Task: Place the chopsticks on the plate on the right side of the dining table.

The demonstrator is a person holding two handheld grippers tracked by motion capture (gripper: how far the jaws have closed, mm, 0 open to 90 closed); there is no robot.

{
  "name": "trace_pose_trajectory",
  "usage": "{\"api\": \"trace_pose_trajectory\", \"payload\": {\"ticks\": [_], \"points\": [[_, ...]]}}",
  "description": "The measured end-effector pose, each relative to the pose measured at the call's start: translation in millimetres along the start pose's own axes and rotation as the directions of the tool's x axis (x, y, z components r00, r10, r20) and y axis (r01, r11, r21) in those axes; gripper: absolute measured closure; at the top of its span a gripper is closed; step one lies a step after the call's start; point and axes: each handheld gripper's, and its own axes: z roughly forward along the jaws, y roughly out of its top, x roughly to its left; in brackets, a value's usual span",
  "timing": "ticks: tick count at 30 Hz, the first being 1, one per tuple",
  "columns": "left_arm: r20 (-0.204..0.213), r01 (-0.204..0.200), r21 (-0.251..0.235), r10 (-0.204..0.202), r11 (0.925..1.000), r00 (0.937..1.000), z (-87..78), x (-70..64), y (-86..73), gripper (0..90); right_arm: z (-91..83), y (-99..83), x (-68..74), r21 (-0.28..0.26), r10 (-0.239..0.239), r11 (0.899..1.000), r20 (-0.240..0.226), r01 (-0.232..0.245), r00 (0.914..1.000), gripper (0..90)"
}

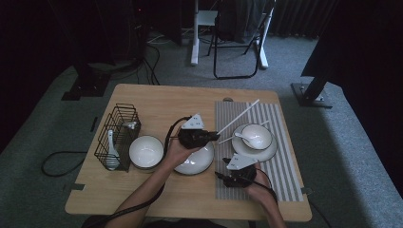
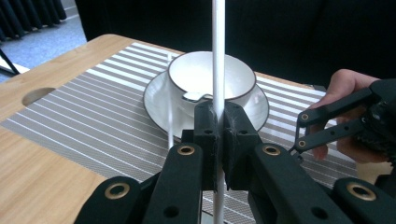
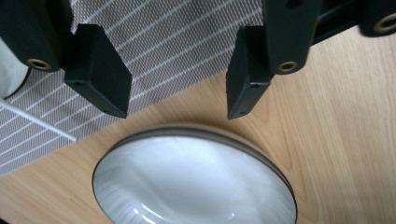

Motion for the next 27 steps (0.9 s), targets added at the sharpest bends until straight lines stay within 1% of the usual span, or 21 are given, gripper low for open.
{"api": "trace_pose_trajectory", "payload": {"ticks": [2, 3, 4, 5, 8, 9, 13, 16, 17, 25, 27], "points": [[0.0, 0.0, 0.0, 0.0, 1.0, 1.0, 0.0, 0.0, 0.0, 86.1, 0.1, -1.1, -0.7, 0.004, 0.0, 1.0, -0.008, 0.0, 1.0, 37.5], [-0.006, -0.002, 0.0, 0.002, 1.0, 1.0, -0.6, 3.4, 2.6, 86.1, 0.9, -3.3, -1.4, 0.01, 0.005, 1.0, -0.012, -0.005, 0.9999, 32.9], [-0.006, -0.002, 0.0, 0.002, 1.0, 1.0, -0.6, 3.4, 2.6, 86.1, 0.9, -3.3, -1.4, 0.01, 0.005, 1.0, -0.012, -0.005, 0.9999, 32.9], [-0.011, -0.008, 0.0, 0.008, 1.0, 0.9999, -1.1, 5.4, 5.3, 86.1, 1.8, -6.0, -2.4, 0.009, 0.02, 1.0, -0.031, -0.02, 0.9993, 30.5], [-0.014, -0.011, -0.001, 0.011, 0.9999, 0.9998, -1.4, 6.4, 6.8, 86.1, 2.3, -7.4, -2.9, 0.012, 0.02, 1.0, -0.027, -0.02, 0.9994, 29.5], [-0.018, -0.012, -0.006, 0.012, 0.9999, 0.9998, -1.7, 8.3, 10.5, 86.1, 3.2, -11.4, -3.5, 0.021, 0.026, 0.999, -0.027, -0.026, 0.9993, 27.1], [-0.024, -0.022, -0.004, 0.022, 0.9997, 0.9995, -1.2, 10.5, 14.9, 86.1, 3.1, -16.2, -4.8, 0.033, 0.036, 0.999, -0.026, -0.035, 0.999, 26.0], [-0.017, -0.025, -0.013, 0.025, 0.9996, 0.9995, -0.6, 11.5, 15.7, 86.1, 3.2, -21.1, -6.3, 0.043, 0.041, 0.998, -0.024, -0.04, 0.9989, 26.1], [-0.012, -0.027, -0.014, 0.027, 0.9995, 0.9996, -0.2, 12.1, 15.7, 86.1, 3.1, -23.0, -6.8, 0.043, 0.045, 0.998, -0.023, -0.044, 0.9987, 26.1], [-0.015, -0.033, -0.001, 0.033, 0.9995, 0.9993, 4.7, 14.6, 17.5, 86.1, 0.6, -33.2, -8.4, 0.041, 0.083, 0.996, -0.006, -0.083, 0.9965, 26.5], [-0.015, -0.033, 0.002, 0.033, 0.9994, 0.9993, 6.0, 14.9, 18.2, 86.1, 0.5, -34.0, -8.6, 0.043, 0.083, 0.996, -0.005, -0.083, 0.9965, 26.6]]}}
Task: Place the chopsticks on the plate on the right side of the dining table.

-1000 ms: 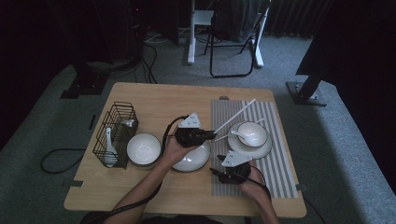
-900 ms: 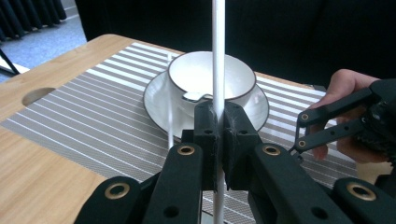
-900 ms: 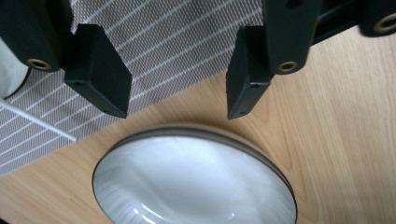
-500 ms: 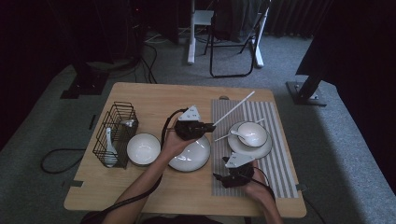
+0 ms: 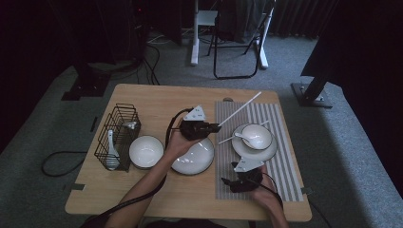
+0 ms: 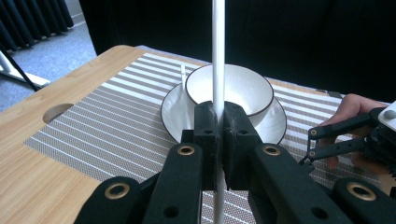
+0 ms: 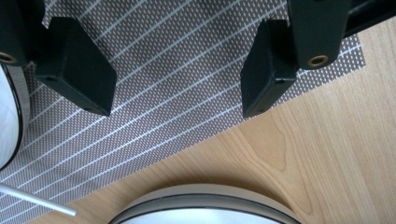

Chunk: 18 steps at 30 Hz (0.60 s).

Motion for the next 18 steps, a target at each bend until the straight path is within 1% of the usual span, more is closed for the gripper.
{"api": "trace_pose_trajectory", "payload": {"ticks": [3, 5, 7, 13, 18], "points": [[0.0, -0.004, 0.006, 0.004, 1.0, 1.0, 2.3, 1.6, 1.2, 86.1, 0.2, -2.3, 0.7, 0.003, 0.009, 1.0, 0.006, -0.009, 0.9999, 26.7], [0.0, 0.005, 0.003, -0.005, 1.0, 1.0, 4.5, 2.7, 1.8, 86.1, 0.4, -2.8, 1.1, 0.003, 0.009, 1.0, 0.008, -0.009, 0.9999, 26.7], [-0.001, 0.005, 0.003, -0.005, 1.0, 1.0, 6.1, 4.0, 2.4, 86.1, -0.1, -3.0, 1.9, 0.001, 0.013, 1.0, 0.009, -0.013, 0.9999, 27.5], [-0.013, 0.002, 0.014, -0.002, 0.9999, 0.9999, 9.8, 7.3, 3.4, 86.1, -3.2, -5.6, 2.5, -0.005, 0.02, 1.0, 0.016, -0.02, 0.9997, 27.5], [-0.021, 0.015, 0.012, -0.015, 0.9998, 0.9997, 11.1, 11.7, 2.6, 86.1, -3.3, -7.4, 2.2, -0.005, 0.028, 1.0, 0.019, -0.028, 0.9994, 27.5]]}}
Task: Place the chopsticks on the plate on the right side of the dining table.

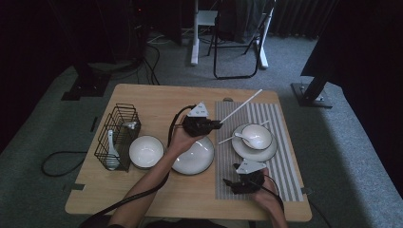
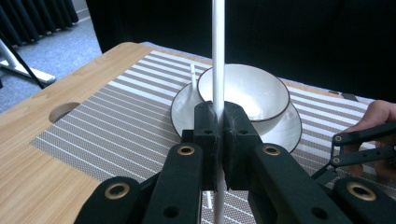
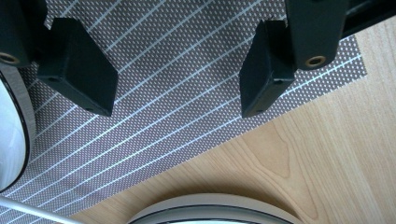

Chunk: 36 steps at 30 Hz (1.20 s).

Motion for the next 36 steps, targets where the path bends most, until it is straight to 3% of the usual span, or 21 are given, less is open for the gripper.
{"api": "trace_pose_trajectory", "payload": {"ticks": [9, 36], "points": [[-0.012, 0.015, 0.011, -0.015, 0.9998, 0.9998, 6.1, 7.5, -0.4, 86.1, 2.5, -0.8, -0.9, 0.006, 0.002, 1.0, -0.001, -0.002, 1.0, 27.5], [-0.028, -0.003, 0.037, 0.004, 0.9993, 0.9996, 22.9, 12.2, 3.8, 86.1, 7.3, -3.3, -2.0, 0.006, 0.025, 1.0, -0.013, -0.025, 0.9996, 27.4]]}}
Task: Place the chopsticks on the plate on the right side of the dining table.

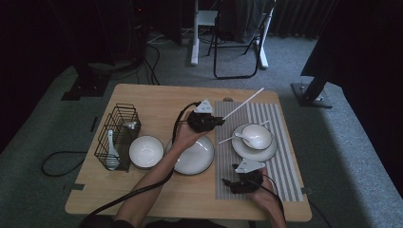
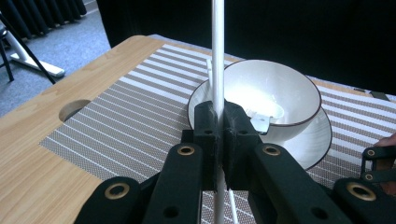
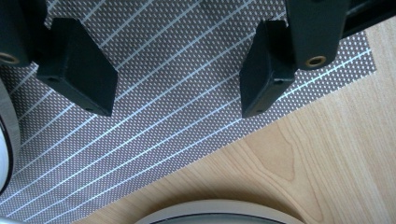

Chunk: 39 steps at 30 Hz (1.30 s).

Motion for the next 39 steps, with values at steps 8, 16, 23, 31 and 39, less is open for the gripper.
{"api": "trace_pose_trajectory", "payload": {"ticks": [8, 16, 23, 31, 39], "points": [[-0.001, 0.0, 0.023, 0.0, 0.9997, 1.0, 7.6, 0.9, -3.0, 86.1, 0.3, -0.1, -0.4, -0.001, 0.008, 1.0, 0.003, -0.008, 1.0, 27.4], [-0.016, 0.008, 0.037, -0.008, 0.9993, 0.9998, 10.7, 2.8, -7.4, 86.1, 0.5, 0.0, -0.3, 0.002, 0.008, 1.0, 0.004, -0.008, 1.0, 27.5], [-0.022, -0.004, 0.06, 0.006, 0.9982, 0.9997, 16.8, 1.1, -8.2, 86.1, 0.7, 0.0, -0.3, 0.003, 0.01, 1.0, 0.005, -0.01, 0.9999, 27.2], [-0.023, -0.012, 0.081, 0.014, 0.9966, 0.9996, 23.6, -1.6, -9.8, 86.0, 0.9, 0.0, -0.9, 0.007, 0.017, 1.0, 0.0, -0.017, 0.9999, 27.5], [-0.028, -0.013, 0.112, 0.016, 0.9937, 0.9995, 33.5, -2.8, -13.3, 85.9, 1.4, 0.2, -2.1, 0.009, 0.027, 1.0, -0.011, -0.027, 0.9996, 27.5]]}}
